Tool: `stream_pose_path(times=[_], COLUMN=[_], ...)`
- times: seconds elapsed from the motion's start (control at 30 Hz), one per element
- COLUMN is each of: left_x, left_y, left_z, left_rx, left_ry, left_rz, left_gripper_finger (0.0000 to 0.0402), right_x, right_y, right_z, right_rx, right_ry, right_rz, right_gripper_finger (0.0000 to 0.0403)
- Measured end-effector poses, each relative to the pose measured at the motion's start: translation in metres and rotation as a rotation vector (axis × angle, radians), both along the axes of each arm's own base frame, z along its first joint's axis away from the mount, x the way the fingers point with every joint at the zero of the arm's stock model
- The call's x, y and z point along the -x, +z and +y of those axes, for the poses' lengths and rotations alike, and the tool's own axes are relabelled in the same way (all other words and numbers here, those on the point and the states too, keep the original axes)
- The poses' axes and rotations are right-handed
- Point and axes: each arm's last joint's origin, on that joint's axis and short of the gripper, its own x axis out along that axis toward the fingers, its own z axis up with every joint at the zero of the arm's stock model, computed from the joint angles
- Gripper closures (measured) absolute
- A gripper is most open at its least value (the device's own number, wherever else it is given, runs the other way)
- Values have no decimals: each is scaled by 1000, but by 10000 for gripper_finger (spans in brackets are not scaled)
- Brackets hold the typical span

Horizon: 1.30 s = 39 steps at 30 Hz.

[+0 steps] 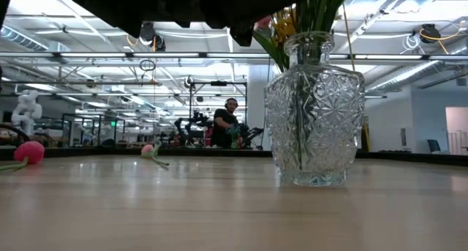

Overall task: Sort flowers into vase by color
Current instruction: Adjust the transparent vase

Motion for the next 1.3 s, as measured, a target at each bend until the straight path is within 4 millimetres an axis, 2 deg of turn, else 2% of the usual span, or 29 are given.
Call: stream_pose_path(times=[0.17, 0.7, 0.87, 1.03, 1.3], left_x=[0, 1, 2, 10, 36], left_y=[0, -2, -1, 15, 41], left_z=[0, -2, 5, 12, 18], left_rx=[8, 10, -1, -8, -34], left_ry=[11, -39, -26, -12, 0], left_rz=[-1, 23, 73, 104, 227], left_gripper_finger=[389, 266, 237, 228, 228], right_x=[0, -1, -3, -4, -3], right_y=[0, 0, 0, 0, -1], right_z=[0, -3, -5, -7, -11], right_rx=[5, 18, 37, 57, 74], right_ry=[0, -13, -21, -26, -63], right_rz=[3, 8, -9, -23, -1], right_gripper_finger=[310, 310, 310, 310, 310])
